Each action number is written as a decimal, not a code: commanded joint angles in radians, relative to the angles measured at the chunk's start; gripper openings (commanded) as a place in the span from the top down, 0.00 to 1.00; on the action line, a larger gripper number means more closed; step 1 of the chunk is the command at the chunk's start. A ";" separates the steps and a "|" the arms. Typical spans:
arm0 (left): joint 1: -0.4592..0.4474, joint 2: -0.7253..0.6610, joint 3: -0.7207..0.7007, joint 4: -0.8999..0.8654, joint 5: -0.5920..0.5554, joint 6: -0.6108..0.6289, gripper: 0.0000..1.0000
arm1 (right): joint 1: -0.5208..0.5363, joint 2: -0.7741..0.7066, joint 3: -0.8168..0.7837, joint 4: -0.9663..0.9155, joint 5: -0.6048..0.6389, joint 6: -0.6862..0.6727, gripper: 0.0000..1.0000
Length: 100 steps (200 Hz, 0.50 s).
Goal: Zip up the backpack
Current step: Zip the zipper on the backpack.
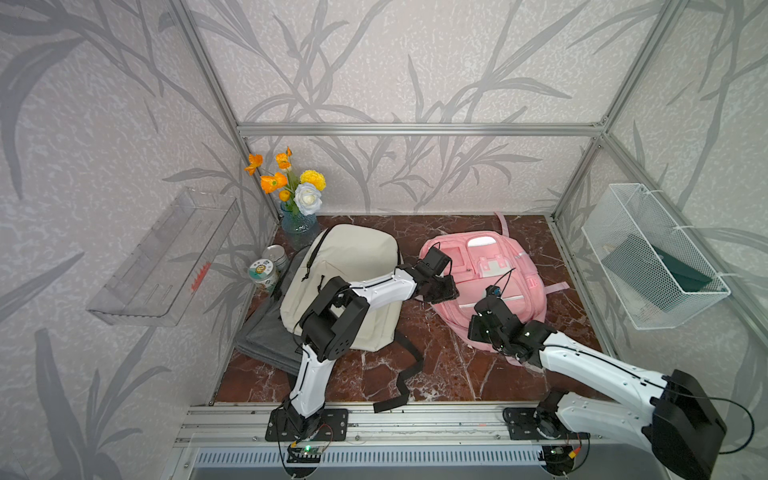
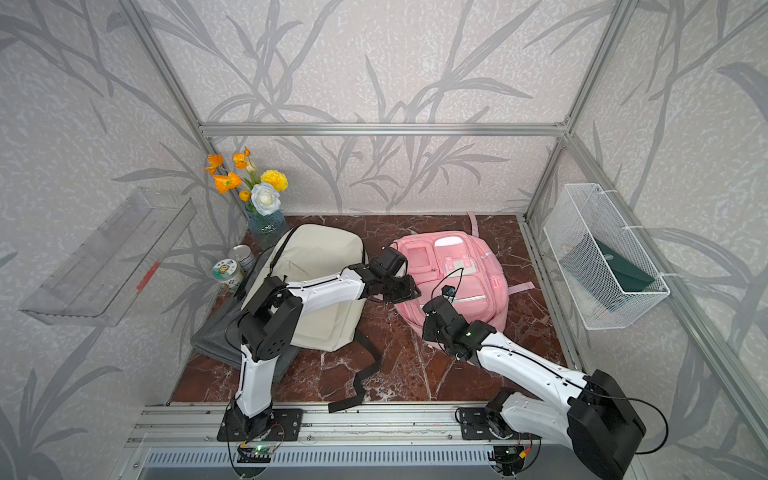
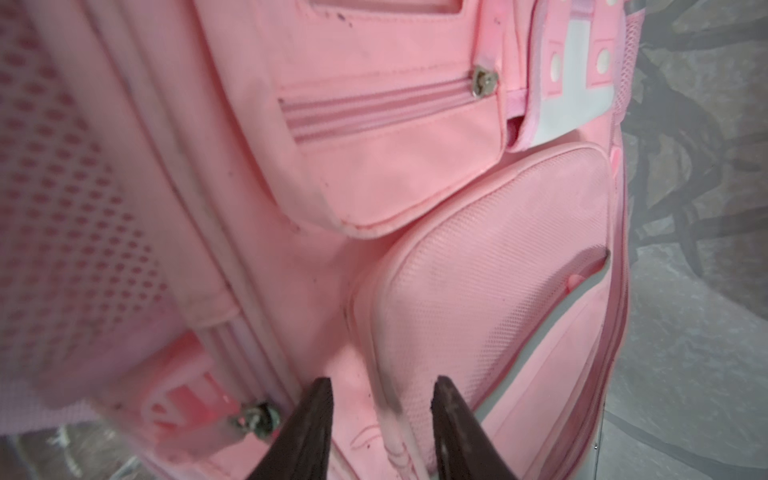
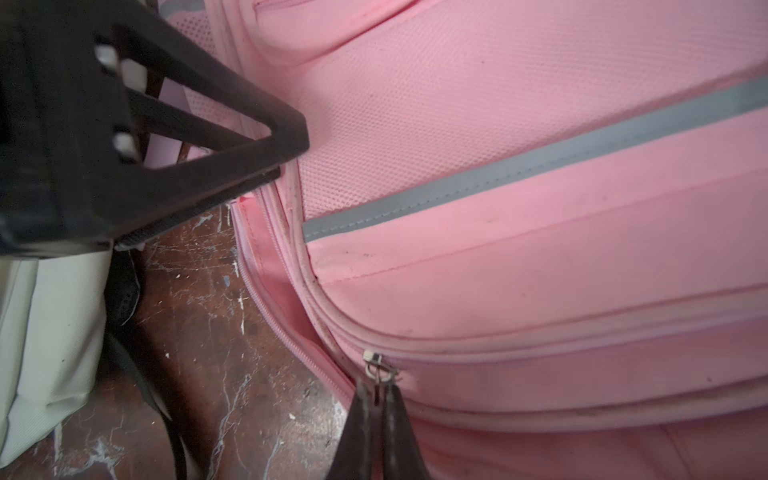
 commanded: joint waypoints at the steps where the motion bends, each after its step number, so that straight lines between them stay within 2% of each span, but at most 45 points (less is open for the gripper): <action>1: 0.003 -0.111 -0.079 0.045 -0.047 -0.043 0.53 | 0.008 0.047 0.047 0.080 -0.051 -0.029 1.00; 34: -0.013 -0.105 -0.117 0.112 0.035 -0.109 0.56 | 0.031 0.084 0.066 0.100 -0.057 -0.047 1.00; 46: -0.020 -0.123 -0.149 0.069 -0.012 -0.149 0.57 | 0.035 0.087 0.066 0.108 -0.057 -0.049 1.00; 66: -0.022 -0.182 -0.257 0.120 -0.076 -0.198 0.57 | 0.038 0.088 0.058 0.130 -0.057 -0.044 1.00; 100: -0.022 -0.142 -0.276 0.254 0.001 -0.221 0.58 | 0.048 0.105 0.062 0.156 -0.064 -0.047 1.00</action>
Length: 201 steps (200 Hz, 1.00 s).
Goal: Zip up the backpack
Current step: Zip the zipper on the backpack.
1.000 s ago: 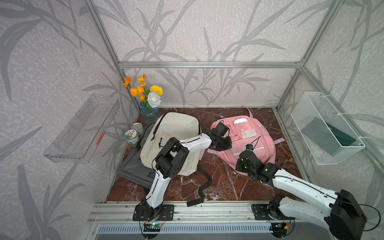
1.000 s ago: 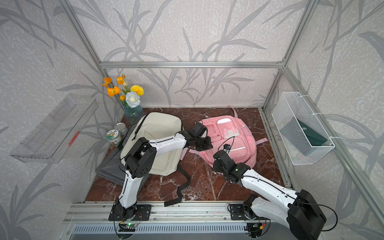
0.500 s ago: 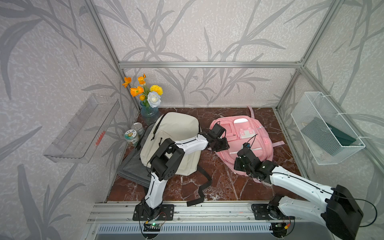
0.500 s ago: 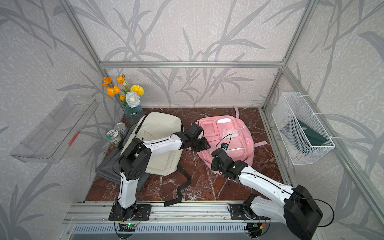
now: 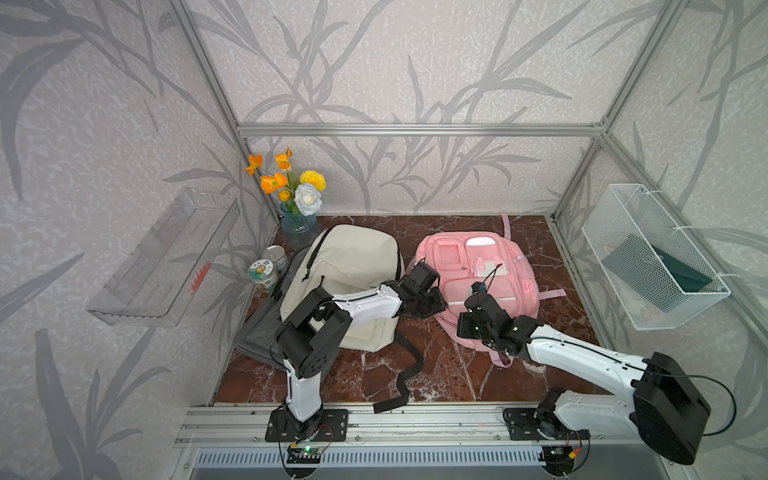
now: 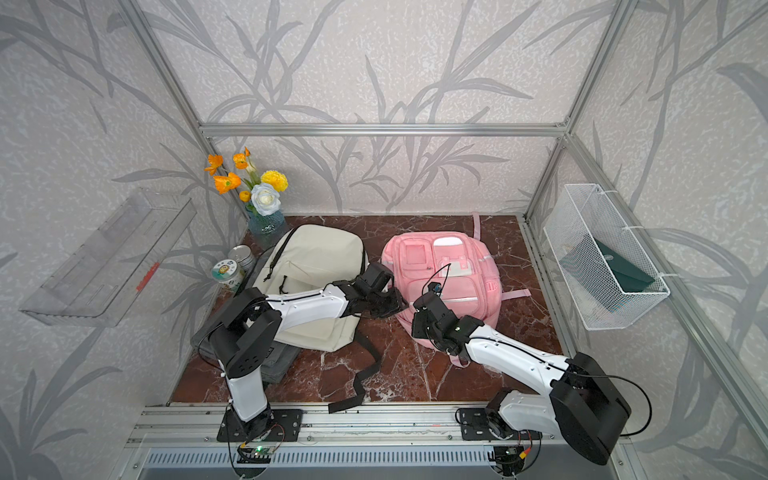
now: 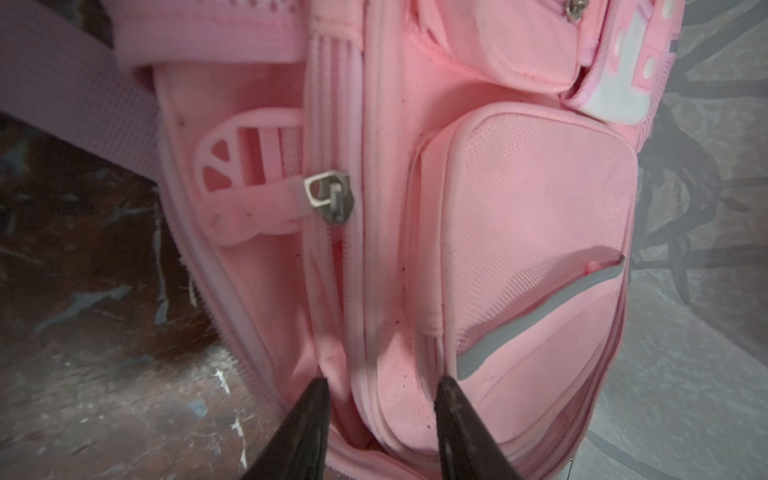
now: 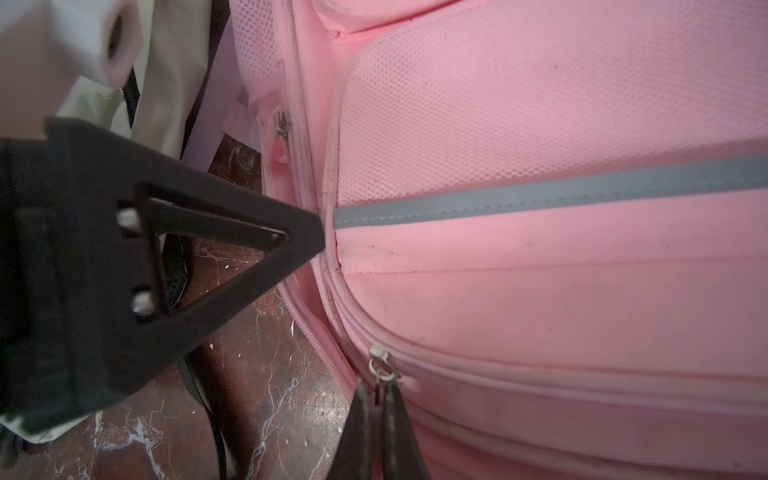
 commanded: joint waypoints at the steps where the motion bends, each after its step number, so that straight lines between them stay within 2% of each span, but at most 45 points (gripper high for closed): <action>1: -0.007 0.004 -0.006 0.126 0.031 -0.047 0.58 | 0.016 0.013 0.030 0.067 -0.017 -0.014 1.00; 36: -0.017 0.043 -0.007 0.237 0.073 -0.067 0.59 | 0.039 0.049 0.052 0.062 -0.023 -0.020 1.00; 68: -0.022 0.063 0.020 0.200 0.074 -0.050 0.61 | 0.050 0.037 0.036 0.069 -0.007 -0.001 1.00; 78: -0.018 0.068 0.013 0.201 0.069 -0.056 0.66 | 0.051 0.031 0.040 0.055 0.002 -0.002 1.00; 97: 0.003 0.060 -0.005 0.197 0.053 -0.064 0.83 | 0.050 0.005 0.050 -0.014 0.050 0.002 1.00; 118: 0.030 0.056 0.025 0.125 0.027 -0.012 0.92 | 0.042 -0.048 0.031 -0.087 0.132 0.031 1.00; 142: 0.064 0.057 0.061 0.061 0.000 0.052 0.99 | 0.013 -0.129 -0.025 -0.118 0.153 0.033 1.00; 201: 0.117 0.013 0.068 0.004 -0.013 0.116 1.00 | -0.119 -0.222 -0.086 -0.200 0.124 0.025 1.00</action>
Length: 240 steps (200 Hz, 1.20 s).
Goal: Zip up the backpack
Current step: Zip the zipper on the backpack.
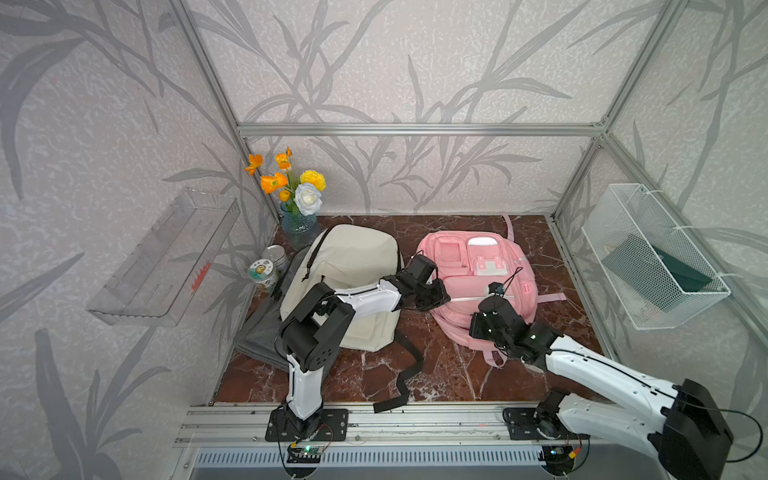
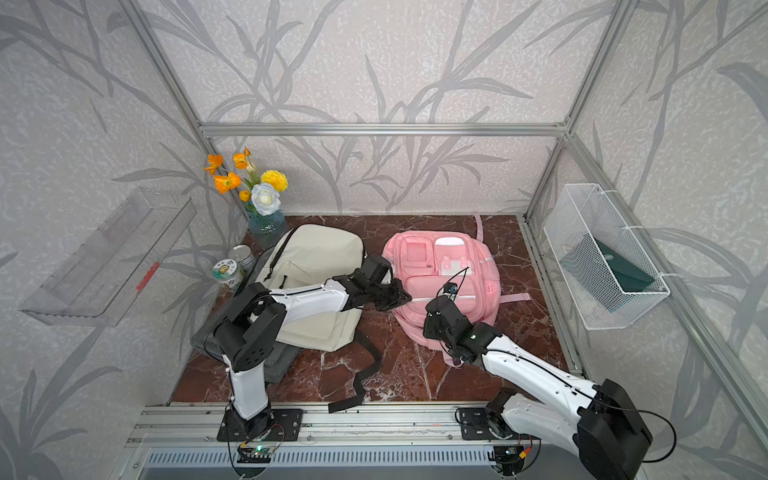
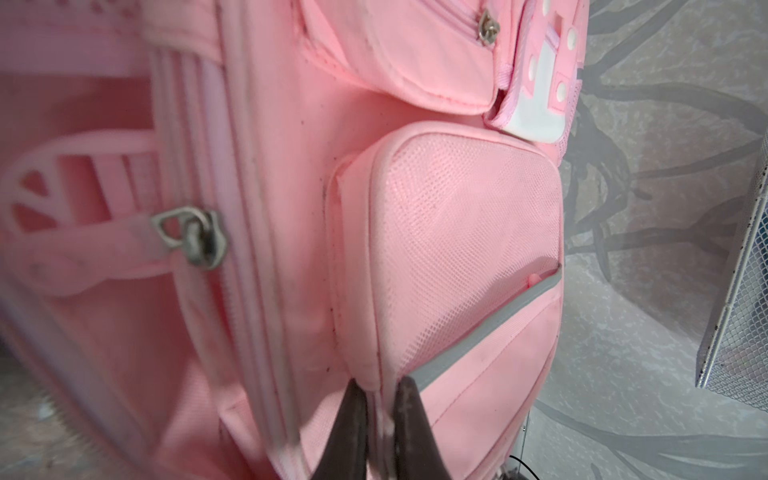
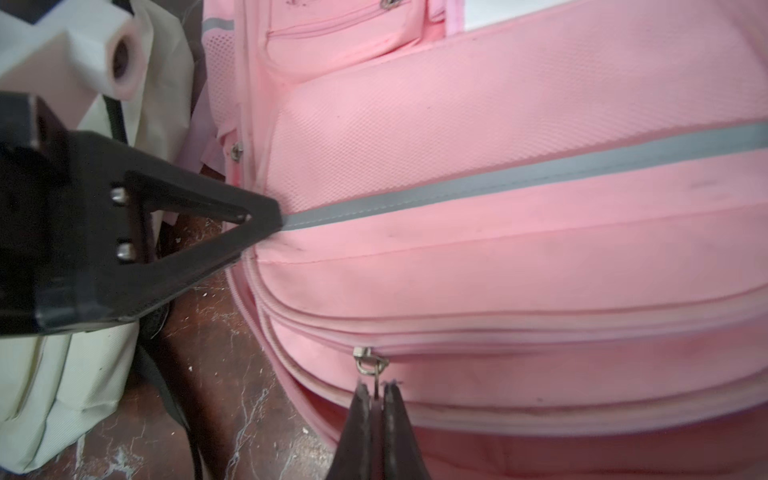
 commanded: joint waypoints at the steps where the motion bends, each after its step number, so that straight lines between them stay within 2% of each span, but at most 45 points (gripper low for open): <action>1: 0.058 -0.030 0.021 -0.078 -0.120 0.077 1.00 | -0.050 -0.034 -0.025 -0.110 0.029 0.004 1.00; 28: 0.057 -0.027 0.048 -0.089 -0.114 0.096 0.99 | -0.053 -0.013 -0.011 -0.052 -0.046 -0.040 1.00; 47: 0.038 -0.033 0.044 -0.086 -0.099 0.081 0.85 | -0.041 0.034 0.017 -0.015 -0.108 -0.040 1.00; 68: 0.006 -0.073 0.010 -0.084 -0.103 0.057 0.64 | 0.015 0.090 0.046 0.023 -0.094 -0.038 1.00; 81: -0.014 -0.099 -0.019 -0.083 -0.109 0.034 0.56 | 0.035 0.121 0.056 0.051 -0.100 -0.029 1.00; 109: -0.041 -0.131 -0.078 -0.084 -0.123 -0.015 0.52 | 0.064 0.169 0.079 0.096 -0.101 -0.021 1.00; 150: -0.057 -0.149 -0.125 -0.096 -0.143 -0.056 0.51 | 0.088 0.198 0.118 0.109 -0.098 -0.030 1.00; 164: -0.060 -0.147 -0.128 -0.113 -0.154 -0.049 0.51 | 0.091 0.205 0.129 0.106 -0.094 -0.037 1.00; 181: -0.057 -0.130 -0.144 -0.028 -0.135 -0.067 0.56 | 0.092 0.211 0.132 0.105 -0.090 -0.040 1.00; 201: -0.052 -0.095 -0.098 -0.056 -0.146 -0.037 0.71 | 0.091 0.208 0.131 0.068 -0.065 -0.036 1.00; 220: -0.030 -0.109 -0.122 -0.055 -0.186 -0.017 0.89 | 0.089 0.174 0.133 -0.035 0.003 -0.021 1.00; 240: 0.016 -0.125 -0.140 -0.073 -0.193 0.012 0.95 | 0.047 0.102 0.093 -0.111 0.028 -0.021 1.00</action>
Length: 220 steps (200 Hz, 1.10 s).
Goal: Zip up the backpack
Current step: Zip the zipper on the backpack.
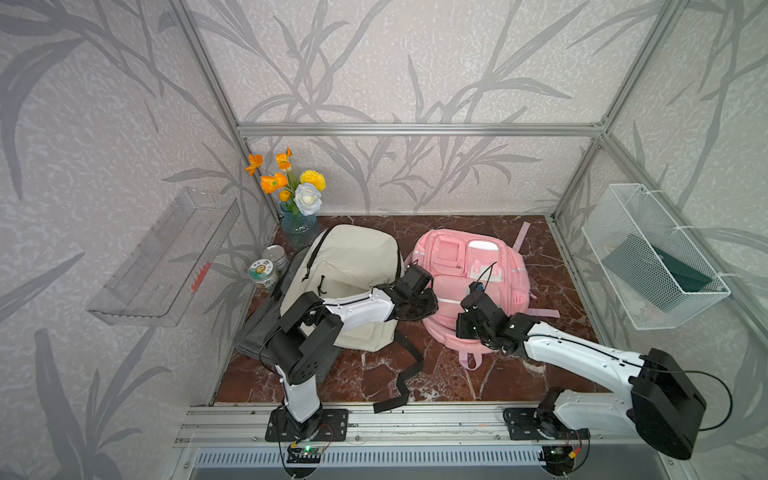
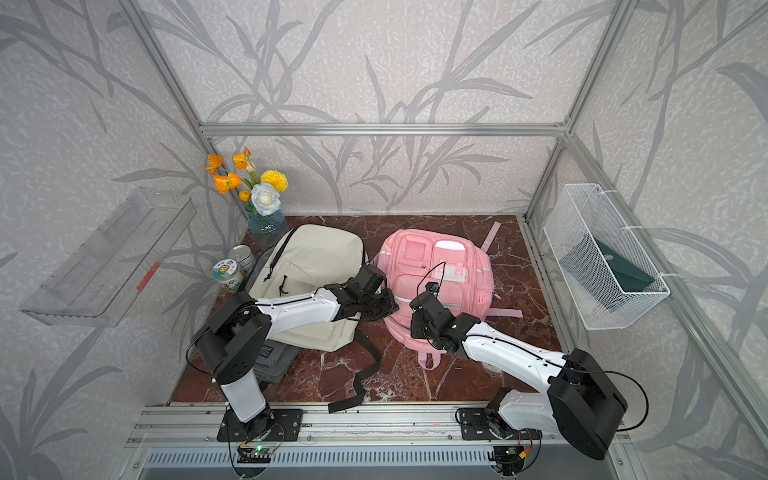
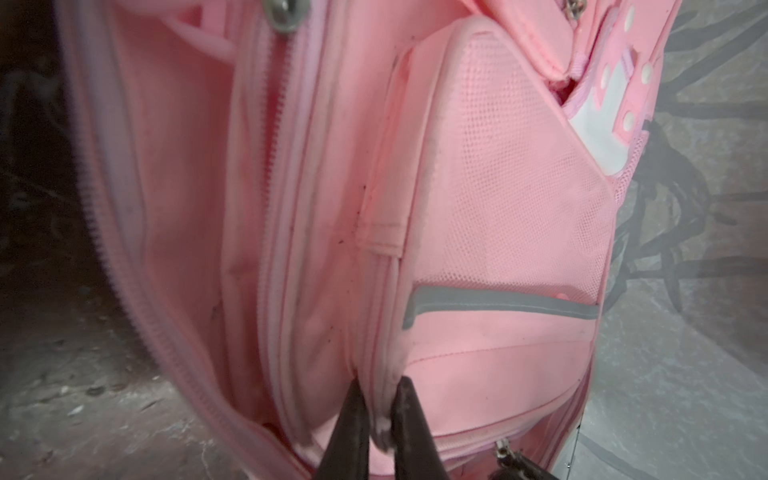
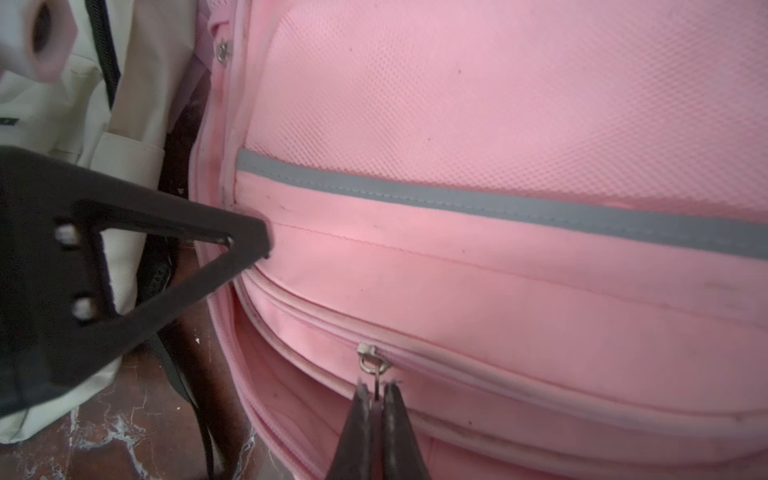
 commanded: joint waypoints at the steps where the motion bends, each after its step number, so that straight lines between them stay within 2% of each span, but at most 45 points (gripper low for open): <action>1: 0.051 -0.014 -0.016 -0.009 -0.055 0.057 0.95 | -0.035 -0.097 -0.008 -0.118 0.078 0.007 1.00; 46: 0.106 -0.068 -0.025 -0.049 -0.076 0.126 1.00 | -0.201 -0.296 -0.128 -0.183 0.051 -0.014 1.00; 71: 0.120 -0.081 -0.028 -0.061 -0.060 0.151 1.00 | -0.271 -0.335 -0.141 -0.182 0.019 -0.059 1.00; 111: 0.123 -0.107 -0.047 -0.081 -0.016 0.184 1.00 | -0.438 -0.249 -0.123 -0.098 -0.143 -0.188 1.00; 149: 0.113 -0.111 -0.080 -0.094 0.001 0.196 1.00 | -0.575 -0.144 -0.044 -0.052 -0.256 -0.264 1.00; 220: 0.085 -0.096 -0.064 -0.095 0.003 0.197 1.00 | -0.619 0.059 0.096 -0.070 -0.193 -0.331 1.00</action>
